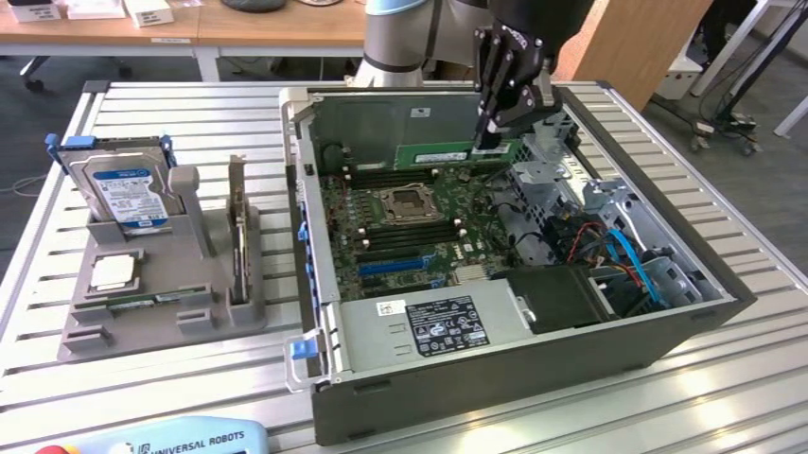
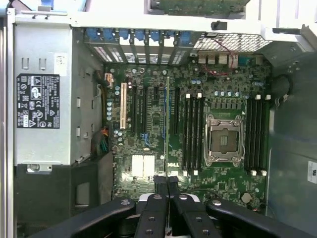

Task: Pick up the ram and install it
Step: 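Pick up the ram and move it above insertion slot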

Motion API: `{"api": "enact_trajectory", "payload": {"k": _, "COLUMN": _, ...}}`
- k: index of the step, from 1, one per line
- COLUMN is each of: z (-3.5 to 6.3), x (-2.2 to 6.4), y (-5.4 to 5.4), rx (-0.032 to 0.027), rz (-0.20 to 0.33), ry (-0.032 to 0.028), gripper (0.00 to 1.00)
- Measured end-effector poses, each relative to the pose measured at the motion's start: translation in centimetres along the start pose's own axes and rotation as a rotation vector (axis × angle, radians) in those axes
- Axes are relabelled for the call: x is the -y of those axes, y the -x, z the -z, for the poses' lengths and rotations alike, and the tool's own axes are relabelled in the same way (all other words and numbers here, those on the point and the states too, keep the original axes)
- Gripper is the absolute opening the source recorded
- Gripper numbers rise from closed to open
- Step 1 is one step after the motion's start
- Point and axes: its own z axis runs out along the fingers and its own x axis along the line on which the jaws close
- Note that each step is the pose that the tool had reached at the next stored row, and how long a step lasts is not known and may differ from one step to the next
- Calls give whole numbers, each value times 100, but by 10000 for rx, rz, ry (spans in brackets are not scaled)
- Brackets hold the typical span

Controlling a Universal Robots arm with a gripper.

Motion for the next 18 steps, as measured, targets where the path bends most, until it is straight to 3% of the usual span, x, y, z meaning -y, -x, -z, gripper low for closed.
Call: {"api": "enact_trajectory", "payload": {"k": 18, "z": -32, "x": 3, "y": 362, "rx": 8, "rz": -290, "ry": -8, "gripper": 11}}
